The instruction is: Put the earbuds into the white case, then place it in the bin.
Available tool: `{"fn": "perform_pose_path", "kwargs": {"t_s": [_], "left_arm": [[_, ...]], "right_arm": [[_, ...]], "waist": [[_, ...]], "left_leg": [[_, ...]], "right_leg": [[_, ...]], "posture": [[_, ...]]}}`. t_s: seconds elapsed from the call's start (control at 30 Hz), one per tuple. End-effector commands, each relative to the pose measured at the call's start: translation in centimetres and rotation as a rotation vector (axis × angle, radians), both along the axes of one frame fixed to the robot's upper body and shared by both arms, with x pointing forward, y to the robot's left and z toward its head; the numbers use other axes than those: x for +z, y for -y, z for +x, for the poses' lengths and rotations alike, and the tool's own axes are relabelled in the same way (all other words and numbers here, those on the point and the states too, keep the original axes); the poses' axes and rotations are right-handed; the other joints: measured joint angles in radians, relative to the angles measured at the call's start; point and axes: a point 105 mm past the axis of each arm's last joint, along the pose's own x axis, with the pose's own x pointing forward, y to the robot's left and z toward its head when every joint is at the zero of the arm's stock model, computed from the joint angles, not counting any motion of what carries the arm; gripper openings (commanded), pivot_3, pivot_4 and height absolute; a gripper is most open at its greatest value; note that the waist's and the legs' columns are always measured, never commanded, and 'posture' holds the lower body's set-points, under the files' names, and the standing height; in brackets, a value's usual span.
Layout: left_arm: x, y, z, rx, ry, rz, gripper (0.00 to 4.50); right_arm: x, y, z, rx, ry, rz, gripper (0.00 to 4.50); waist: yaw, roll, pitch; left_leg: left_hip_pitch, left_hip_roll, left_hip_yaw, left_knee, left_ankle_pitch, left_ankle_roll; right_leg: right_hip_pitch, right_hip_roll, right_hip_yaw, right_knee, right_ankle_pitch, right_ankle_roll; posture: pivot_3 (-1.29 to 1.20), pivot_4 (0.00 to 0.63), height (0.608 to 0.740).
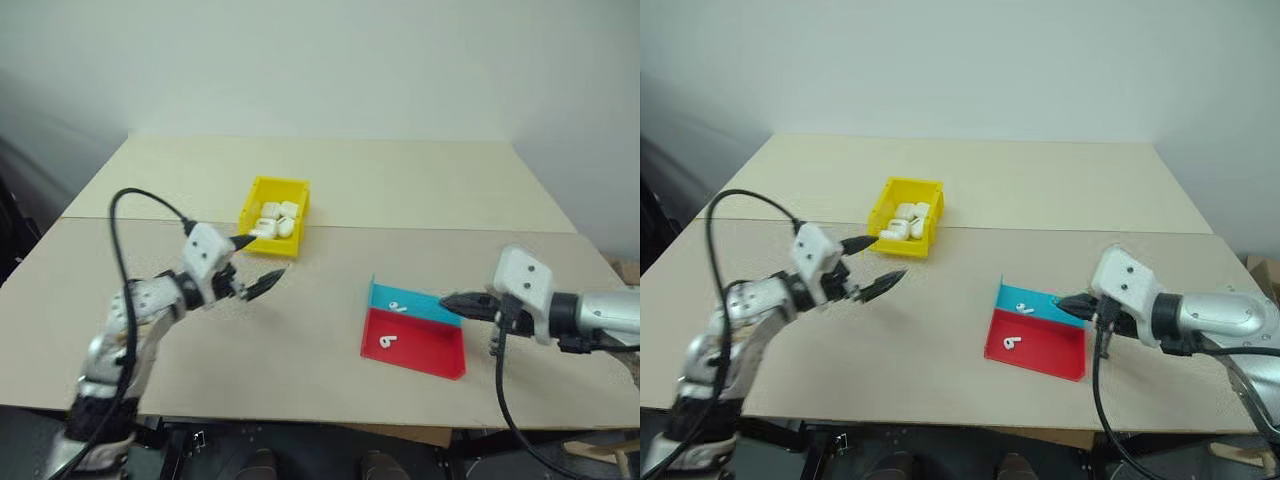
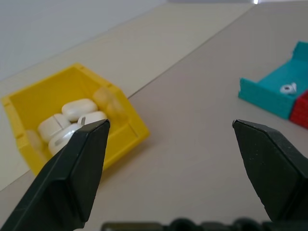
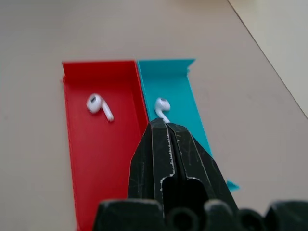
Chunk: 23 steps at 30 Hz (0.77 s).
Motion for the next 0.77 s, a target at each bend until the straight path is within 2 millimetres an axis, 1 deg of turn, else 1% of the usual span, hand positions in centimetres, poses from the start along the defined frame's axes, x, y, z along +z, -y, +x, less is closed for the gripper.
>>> {"fn": "perform_pose_path", "kwargs": {"t_s": [0.03, 0.17, 0.23, 0.33, 0.4, 0.5, 0.77], "left_arm": [[3.2, -1.2, -2.8, -0.063, 0.068, 0.017, 4.43], [3.6, -3.1, -6.5, -0.150, 0.005, 0.097, 4.43], [3.6, -3.7, -7.5, -0.158, -0.020, 0.121, 4.43], [3.4, -4.4, -8.5, -0.157, -0.052, 0.138, 4.43], [3.2, -4.8, -8.8, -0.144, -0.069, 0.148, 4.43], [3.0, -5.1, -8.6, -0.113, -0.069, 0.146, 4.43], [2.8, -5.0, -8.7, -0.122, -0.066, 0.138, 4.43]], "right_arm": [[3.2, 2.2, -0.5, 0.050, 0.161, -0.063, 0.00], [3.8, 3.9, -1.2, 0.118, 0.195, -0.109, 0.00], [3.7, 4.2, -1.2, 0.128, 0.192, -0.117, 0.00], [3.4, 4.1, -1.3, 0.150, 0.179, -0.117, 0.00], [2.9, 3.7, -1.2, 0.162, 0.175, -0.110, 0.00], [2.3, 3.1, -1.0, 0.173, 0.180, -0.111, 0.00], [2.4, 2.9, -0.8, 0.171, 0.191, -0.120, 0.00]], "waist": [[-0.001, 0.000, 0.000], [-0.005, 0.000, 0.000], [-0.007, 0.000, 0.000], [-0.007, 0.000, 0.000], [-0.007, 0.000, 0.001], [-0.005, 0.000, 0.001], [-0.004, 0.000, 0.001]], "left_leg": [[0.000, 0.000, 0.000, 0.000, 0.000, 0.000], [0.002, 0.002, 0.001, -0.001, 0.000, 0.000], [0.005, 0.002, 0.002, -0.001, 0.000, 0.000], [0.011, 0.002, 0.004, -0.002, 0.000, 0.000], [0.015, 0.003, 0.004, -0.002, 0.000, 0.000], [0.016, 0.003, 0.004, -0.002, 0.000, 0.000], [0.015, 0.003, 0.005, -0.002, -0.001, 0.000]], "right_leg": [[0.000, 0.000, 0.000, 0.000, 0.000, 0.000], [0.001, 0.000, 0.000, -0.001, 0.000, 0.000], [0.004, 0.000, 0.000, -0.002, 0.000, -0.001], [0.009, 0.000, 0.001, -0.002, -0.001, -0.001], [0.013, 0.000, 0.001, -0.002, -0.002, -0.001], [0.014, 0.000, 0.001, -0.002, -0.002, -0.001], [0.013, 0.000, 0.002, -0.002, -0.002, -0.001]], "posture": [[0.00, 0.150, 0.740], [0.00, 0.150, 0.740], [0.00, 0.150, 0.740], [0.00, 0.150, 0.740], [0.00, 0.150, 0.740], [0.00, 0.150, 0.740], [0.00, 0.150, 0.740]]}}
